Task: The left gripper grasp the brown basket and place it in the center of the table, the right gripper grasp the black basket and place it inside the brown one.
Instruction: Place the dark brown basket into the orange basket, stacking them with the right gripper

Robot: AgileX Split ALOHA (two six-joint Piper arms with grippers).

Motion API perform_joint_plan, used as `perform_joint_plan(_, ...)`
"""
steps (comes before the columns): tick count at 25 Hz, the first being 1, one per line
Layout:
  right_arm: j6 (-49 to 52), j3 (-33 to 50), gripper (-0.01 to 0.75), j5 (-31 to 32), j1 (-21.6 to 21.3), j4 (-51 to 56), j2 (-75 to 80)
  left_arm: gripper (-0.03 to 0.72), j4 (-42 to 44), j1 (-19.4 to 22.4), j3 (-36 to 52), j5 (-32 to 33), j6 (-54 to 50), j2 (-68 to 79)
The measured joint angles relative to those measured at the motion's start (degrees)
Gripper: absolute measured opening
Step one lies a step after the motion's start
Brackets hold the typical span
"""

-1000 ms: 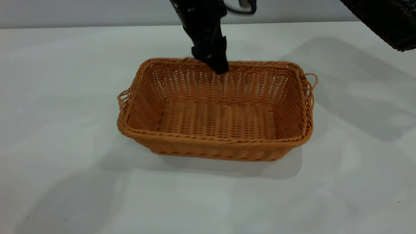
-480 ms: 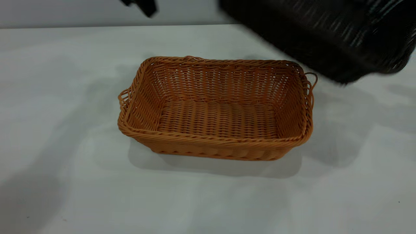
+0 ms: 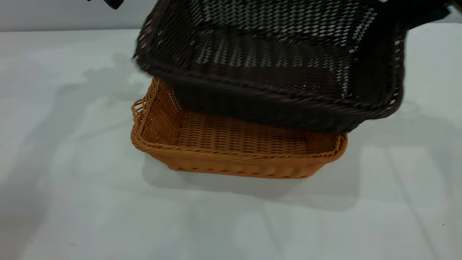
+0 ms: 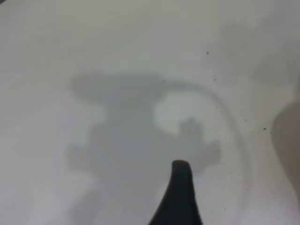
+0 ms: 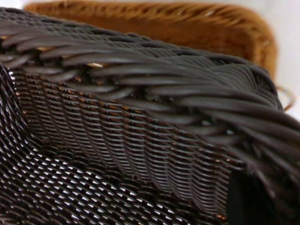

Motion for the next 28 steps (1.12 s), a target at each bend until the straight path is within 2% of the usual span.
perform_joint_plan(4,1.9,-0.2,0.080,-1.2,3.8,-1.0,2.3,0.572,-0.1,0.0,0.0,0.0,0.0,0.0)
perform_joint_plan(9,2.5,-0.7,0.080,-2.7,5.8,0.2,3.6,0.572,-0.7,0.0,0.0,0.0,0.0,0.0)
perform_joint_plan(15,2.7,-0.9,0.080,-6.6,5.9,1.8,4.8,0.572,-0.9,0.0,0.0,0.0,0.0,0.0)
perform_joint_plan(28,4.6,-1.7,0.080,-9.0,5.9,0.6,6.7,0.572,-1.0,0.0,0.0,0.2,0.0,0.0)
